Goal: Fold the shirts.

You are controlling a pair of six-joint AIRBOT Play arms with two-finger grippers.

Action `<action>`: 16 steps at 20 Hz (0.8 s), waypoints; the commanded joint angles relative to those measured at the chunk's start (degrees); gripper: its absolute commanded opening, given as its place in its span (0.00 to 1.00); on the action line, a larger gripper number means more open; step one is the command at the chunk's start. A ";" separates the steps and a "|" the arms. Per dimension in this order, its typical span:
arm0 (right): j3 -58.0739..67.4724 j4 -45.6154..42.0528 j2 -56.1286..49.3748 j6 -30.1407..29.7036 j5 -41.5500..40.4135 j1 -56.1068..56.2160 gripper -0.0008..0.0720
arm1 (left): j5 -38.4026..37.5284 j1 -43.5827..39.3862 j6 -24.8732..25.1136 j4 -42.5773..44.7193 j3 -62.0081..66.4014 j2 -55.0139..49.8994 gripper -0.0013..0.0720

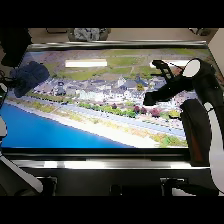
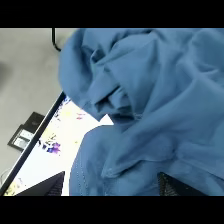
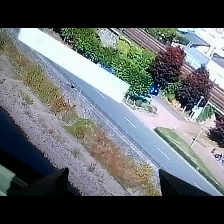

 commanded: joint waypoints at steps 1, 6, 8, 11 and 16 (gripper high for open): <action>0.00 0.02 0.02 0.20 0.07 0.04 0.92 | 4.61 0.37 -1.36 -2.14 1.66 -2.99 1.00; 0.00 0.04 0.02 0.70 -1.20 0.04 0.92 | 8.11 0.48 1.86 -1.95 2.51 -4.98 0.89; 0.00 0.07 0.02 1.33 -1.03 0.04 0.92 | 9.11 0.50 2.84 -1.95 2.49 -5.07 0.79; 0.00 0.24 0.02 1.53 -1.11 0.04 0.92 | 9.90 0.74 2.97 -1.95 2.49 -5.16 0.52; 0.00 0.24 0.02 1.53 -1.09 0.04 0.92 | 8.44 0.33 5.16 -1.92 2.49 -5.16 0.08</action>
